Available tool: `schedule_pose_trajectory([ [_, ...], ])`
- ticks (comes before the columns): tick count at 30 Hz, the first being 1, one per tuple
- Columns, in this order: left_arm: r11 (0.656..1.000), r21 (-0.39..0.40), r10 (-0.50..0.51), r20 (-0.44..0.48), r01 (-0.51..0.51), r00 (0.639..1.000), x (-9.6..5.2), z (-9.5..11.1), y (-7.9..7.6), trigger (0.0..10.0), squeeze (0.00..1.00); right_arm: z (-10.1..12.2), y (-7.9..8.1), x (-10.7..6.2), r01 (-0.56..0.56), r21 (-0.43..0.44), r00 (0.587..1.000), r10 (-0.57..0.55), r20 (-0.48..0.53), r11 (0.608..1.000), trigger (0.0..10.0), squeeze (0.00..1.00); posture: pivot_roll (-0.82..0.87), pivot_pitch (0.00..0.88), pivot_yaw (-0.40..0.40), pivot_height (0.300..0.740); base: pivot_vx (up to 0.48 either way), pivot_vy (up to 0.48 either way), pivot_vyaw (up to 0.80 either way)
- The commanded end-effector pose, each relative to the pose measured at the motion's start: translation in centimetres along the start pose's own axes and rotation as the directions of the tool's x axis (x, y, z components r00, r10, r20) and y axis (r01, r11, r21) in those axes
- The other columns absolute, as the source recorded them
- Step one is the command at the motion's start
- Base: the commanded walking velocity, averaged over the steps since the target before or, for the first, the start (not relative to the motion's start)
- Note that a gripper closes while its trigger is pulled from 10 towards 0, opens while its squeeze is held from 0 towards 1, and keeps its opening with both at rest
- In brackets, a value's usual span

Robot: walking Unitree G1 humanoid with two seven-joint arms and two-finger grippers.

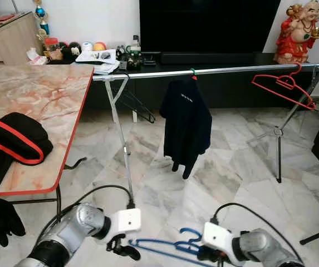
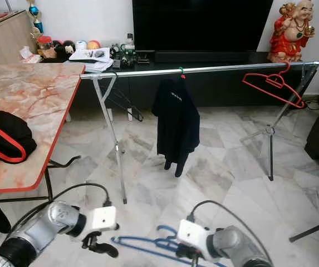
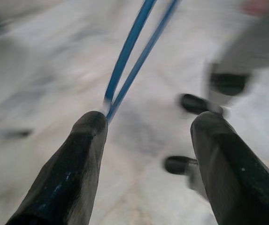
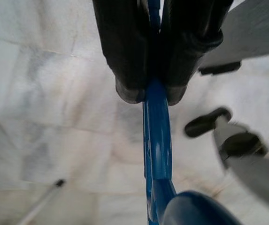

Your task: Hang hanger

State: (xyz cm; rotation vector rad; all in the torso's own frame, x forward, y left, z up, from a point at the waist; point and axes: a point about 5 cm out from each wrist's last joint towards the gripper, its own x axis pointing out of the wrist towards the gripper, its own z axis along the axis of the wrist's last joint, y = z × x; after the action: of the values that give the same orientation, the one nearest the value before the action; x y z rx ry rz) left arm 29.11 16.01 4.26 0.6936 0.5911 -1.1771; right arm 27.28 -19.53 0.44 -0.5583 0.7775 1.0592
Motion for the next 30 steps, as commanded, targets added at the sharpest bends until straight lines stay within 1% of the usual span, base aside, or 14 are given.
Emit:
schedule_pose_trajectory([
  [1, 0.982, -0.098, 0.161, -0.032, -0.163, 0.986, -1.5, -2.3, 1.0, 10.0, 0.00, 0.1, -1.5, -1.3, 0.086, 0.080, 0.994, -0.091, 0.059, 0.993, 0.0, 0.00, -0.04, 0.000, 0.003, 0.740, 0.000, 0.000, 0.00],
  [4, 0.928, -0.204, 0.308, -0.046, -0.311, 0.950, -2.4, -3.9, 1.5, 10.0, 0.00, 0.0, -2.6, -2.5, 0.160, 0.187, 0.975, -0.185, 0.123, 0.969, 0.0, 0.00, -0.04, 0.000, 0.005, 0.740, 0.000, 0.000, 0.00],
  [8, 0.890, -0.261, 0.372, -0.061, -0.374, 0.926, -2.8, -4.7, 1.6, 10.0, 0.00, -0.2, -3.0, -3.0, 0.202, 0.240, 0.960, -0.240, 0.145, 0.950, 0.0, 0.00, -0.03, 0.000, 0.004, 0.740, 0.000, 0.000, 0.00],
  [10, 0.744, -0.425, 0.494, -0.170, -0.516, 0.852, -3.0, -7.6, 0.7, 10.0, 0.00, -1.4, -3.8, -4.0, 0.318, 0.387, 0.905, -0.398, 0.147, 0.866, 0.0, 0.00, -0.01, 0.000, 0.004, 0.740, 0.000, 0.000, 0.00],
  [11, 0.744, -0.425, 0.494, -0.170, -0.516, 0.852, -3.0, -7.6, 0.7, 10.0, 0.00, -1.4, -3.8, -4.0, 0.318, 0.387, 0.905, -0.398, 0.147, 0.866, 0.0, 0.00, -0.01, 0.000, 0.004, 0.740, 0.000, 0.000, 0.00],
  [12, 0.659, -0.492, 0.518, -0.251, -0.569, 0.818, -2.7, -9.1, -0.5, 10.0, 0.00, -2.1, -3.9, -4.2, 0.367, 0.467, 0.872, -0.472, 0.128, 0.805, 0.0, 0.00, -0.02, 0.000, 0.012, 0.740, 0.000, 0.000, 0.00],
  [13, 0.659, -0.492, 0.518, -0.251, -0.569, 0.818, -2.7, -9.1, -0.5, 10.0, 0.00, -2.1, -3.9, -4.2, 0.367, 0.467, 0.872, -0.472, 0.128, 0.805, 0.0, 0.00, -0.02, 0.000, 0.012, 0.740, 0.000, 0.000, 0.00],
  [15, 0.508, -0.593, 0.487, -0.401, -0.625, 0.776, -1.5, -11.8, -4.1, 10.0, 0.00, -3.4, -3.3, -3.8, 0.432, 0.582, 0.820, -0.568, 0.065, 0.689, 0.0, 0.00, -0.03, 0.000, 0.032, 0.740, 0.000, 0.000, 0.00],
  [17, 0.436, -0.625, 0.439, -0.480, -0.648, 0.759, -0.8, -13.1, -6.7, 10.0, 0.00, -3.9, -2.8, -3.2, 0.465, 0.642, 0.783, -0.622, 0.023, 0.610, 0.0, 0.00, -0.04, 0.000, 0.048, 0.740, 0.000, 0.000, 0.00],
  [22, 0.346, -0.652, 0.362, -0.570, -0.675, 0.737, 0.1, -14.6, -10.5, 10.0, 0.00, -4.4, -1.9, -2.2, 0.499, 0.734, 0.709, -0.704, -0.040, 0.461, 0.0, 0.00, -0.05, 0.000, 0.069, 0.740, 0.000, 0.000, 0.00],
  [24, 0.346, -0.652, 0.362, -0.570, -0.675, 0.737, 0.1, -14.6, -10.5, 10.0, 0.00, -4.4, -1.9, -2.2, 0.499, 0.734, 0.709, -0.704, -0.040, 0.461, 0.0, 0.00, -0.05, 0.000, 0.069, 0.740, 0.000, 0.000, 0.00],
  [27, 0.285, -0.673, 0.321, -0.604, -0.682, 0.730, 0.6, -15.1, -13.0, 10.0, 0.00, -4.9, -0.3, -1.0, 0.490, 0.793, 0.666, -0.742, -0.073, 0.362, 0.0, 0.00, -0.07, 0.000, 0.070, 0.740, 0.000, 0.000, 0.00],
  [29, 0.285, -0.673, 0.321, -0.604, -0.682, 0.730, 0.6, -15.1, -13.0, 10.0, 0.00, -4.9, -0.3, -1.0, 0.490, 0.793, 0.666, -0.742, -0.073, 0.362, 0.0, 0.00, -0.07, 0.000, 0.070, 0.740, 0.000, 0.000, 0.00],
  [30, 0.271, -0.676, 0.313, -0.611, -0.685, 0.727, 0.8, -15.2, -13.5, 10.0, 0.00, -4.9, -0.1, -0.8, 0.486, 0.802, 0.655, -0.752, -0.071, 0.348, 2.2, 0.00, -0.08, 0.000, 0.068, 0.740, 0.000, 0.000, 0.00],
])
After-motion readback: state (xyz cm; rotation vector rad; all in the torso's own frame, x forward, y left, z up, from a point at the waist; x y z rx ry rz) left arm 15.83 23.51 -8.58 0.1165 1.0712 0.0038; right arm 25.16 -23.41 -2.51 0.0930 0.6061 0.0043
